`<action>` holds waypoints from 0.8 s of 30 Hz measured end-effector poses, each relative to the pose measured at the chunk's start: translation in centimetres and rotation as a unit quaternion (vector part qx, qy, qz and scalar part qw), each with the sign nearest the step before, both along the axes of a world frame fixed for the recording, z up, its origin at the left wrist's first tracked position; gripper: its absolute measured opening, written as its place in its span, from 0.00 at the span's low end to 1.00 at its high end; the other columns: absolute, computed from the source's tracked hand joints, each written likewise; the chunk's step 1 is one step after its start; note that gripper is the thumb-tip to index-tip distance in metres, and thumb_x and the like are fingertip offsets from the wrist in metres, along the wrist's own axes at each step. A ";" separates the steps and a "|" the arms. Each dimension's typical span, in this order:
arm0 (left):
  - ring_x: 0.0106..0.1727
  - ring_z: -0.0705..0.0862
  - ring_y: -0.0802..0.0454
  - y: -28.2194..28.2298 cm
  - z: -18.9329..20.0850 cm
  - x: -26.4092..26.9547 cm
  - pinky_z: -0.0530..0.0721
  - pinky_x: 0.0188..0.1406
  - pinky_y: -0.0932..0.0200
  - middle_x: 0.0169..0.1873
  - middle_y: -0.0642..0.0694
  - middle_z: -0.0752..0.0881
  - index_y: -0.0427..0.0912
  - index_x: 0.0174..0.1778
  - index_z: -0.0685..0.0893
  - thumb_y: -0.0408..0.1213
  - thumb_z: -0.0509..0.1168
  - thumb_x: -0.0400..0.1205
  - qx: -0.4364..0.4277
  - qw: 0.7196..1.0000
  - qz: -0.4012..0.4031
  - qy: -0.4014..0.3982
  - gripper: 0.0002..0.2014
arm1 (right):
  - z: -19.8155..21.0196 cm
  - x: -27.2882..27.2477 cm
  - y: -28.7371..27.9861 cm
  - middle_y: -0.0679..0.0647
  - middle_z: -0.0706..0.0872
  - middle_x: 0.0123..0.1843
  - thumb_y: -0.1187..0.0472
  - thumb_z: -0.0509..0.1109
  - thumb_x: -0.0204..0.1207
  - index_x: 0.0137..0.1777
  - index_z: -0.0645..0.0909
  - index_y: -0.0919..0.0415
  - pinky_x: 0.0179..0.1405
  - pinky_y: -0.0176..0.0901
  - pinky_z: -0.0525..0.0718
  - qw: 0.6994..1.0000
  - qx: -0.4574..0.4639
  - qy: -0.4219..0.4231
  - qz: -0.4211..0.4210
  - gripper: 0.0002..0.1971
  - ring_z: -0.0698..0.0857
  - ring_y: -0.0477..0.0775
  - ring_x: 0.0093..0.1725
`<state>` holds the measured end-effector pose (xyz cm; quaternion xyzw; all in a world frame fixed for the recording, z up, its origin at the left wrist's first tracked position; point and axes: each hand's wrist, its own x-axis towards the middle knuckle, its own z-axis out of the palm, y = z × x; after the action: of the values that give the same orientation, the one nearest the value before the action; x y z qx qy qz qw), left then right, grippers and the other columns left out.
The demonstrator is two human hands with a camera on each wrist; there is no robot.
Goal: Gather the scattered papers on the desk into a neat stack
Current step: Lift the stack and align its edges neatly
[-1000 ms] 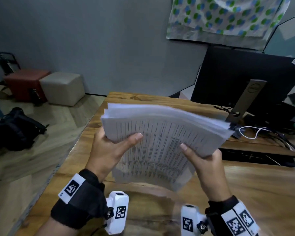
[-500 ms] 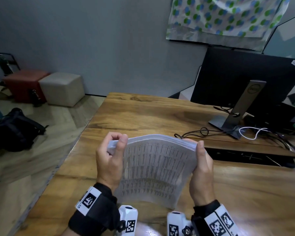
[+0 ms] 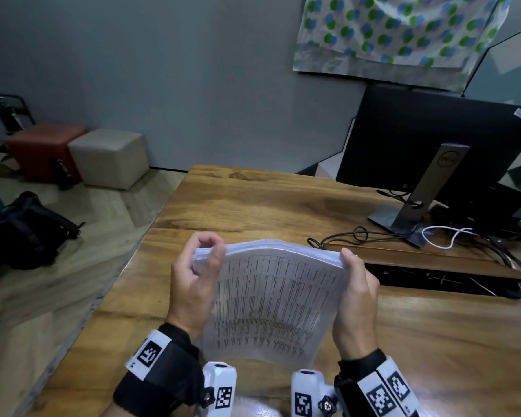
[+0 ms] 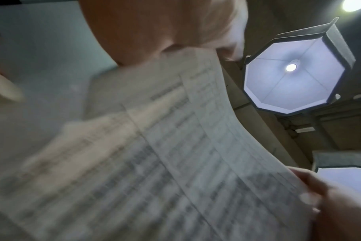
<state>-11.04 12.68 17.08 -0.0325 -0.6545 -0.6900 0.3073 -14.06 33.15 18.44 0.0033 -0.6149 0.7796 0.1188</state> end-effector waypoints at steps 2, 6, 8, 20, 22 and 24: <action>0.36 0.86 0.59 -1.3 -0.4 0.1 0.84 0.31 0.64 0.38 0.55 0.88 0.44 0.50 0.82 0.65 0.77 0.63 -0.062 0.994 -0.085 -0.041 0.31 | -0.1 -0.2 0.1 0.57 0.78 0.31 0.50 0.62 0.82 0.31 0.75 0.64 0.34 0.47 0.72 1.000 0.008 0.010 0.003 0.21 0.78 0.54 0.33; 0.52 0.93 0.54 -3.7 -2.8 -0.2 0.90 0.49 0.62 0.48 0.51 0.95 0.57 0.48 0.93 0.48 0.85 0.59 -0.072 0.973 -0.155 -0.154 0.21 | -1.1 -0.6 1.4 0.55 0.89 0.38 0.23 0.63 0.66 0.44 0.87 0.63 0.37 0.46 0.80 0.991 0.103 0.054 0.072 0.39 0.86 0.54 0.38; 0.54 0.92 0.53 -4.0 -3.8 -0.2 0.90 0.52 0.60 0.49 0.52 0.95 0.62 0.46 0.93 0.38 0.82 0.62 -0.057 0.969 -0.154 -0.185 0.19 | -2.0 -0.3 2.6 0.51 0.93 0.46 0.20 0.68 0.55 0.54 0.87 0.54 0.43 0.40 0.87 0.974 0.138 0.060 0.166 0.41 0.91 0.49 0.46; 0.50 0.92 0.63 -1.3 -1.5 -0.2 0.91 0.49 0.63 0.44 0.61 0.95 0.52 0.49 0.88 0.27 0.76 0.73 -0.038 0.981 -0.089 -0.170 0.16 | -2.7 -0.1 1.4 0.35 0.92 0.44 0.72 0.74 0.75 0.46 0.87 0.37 0.44 0.42 0.90 0.976 0.176 0.036 0.124 0.22 0.89 0.40 0.47; 0.51 0.91 0.65 -1.0 0.8 0.3 0.89 0.43 0.69 0.43 0.63 0.94 0.55 0.47 0.90 0.23 0.75 0.72 -0.041 0.990 -0.086 -0.103 0.19 | -0.2 0.4 1.4 0.34 0.91 0.44 0.71 0.74 0.75 0.42 0.86 0.26 0.44 0.48 0.90 0.976 0.161 0.089 0.114 0.29 0.89 0.35 0.45; 0.50 0.91 0.65 -1.0 2.1 0.8 0.88 0.42 0.70 0.44 0.63 0.94 0.58 0.43 0.93 0.25 0.76 0.69 -0.036 0.993 -0.097 -0.054 0.19 | 1.3 1.1 1.6 0.35 0.91 0.44 0.70 0.74 0.73 0.43 0.85 0.27 0.44 0.43 0.90 0.974 0.138 0.136 0.117 0.27 0.88 0.34 0.46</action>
<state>-10.23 11.67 19.21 -0.0695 -0.6882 -0.6934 0.2019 -12.96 34.70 19.72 0.1976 -0.6900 0.6879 0.1079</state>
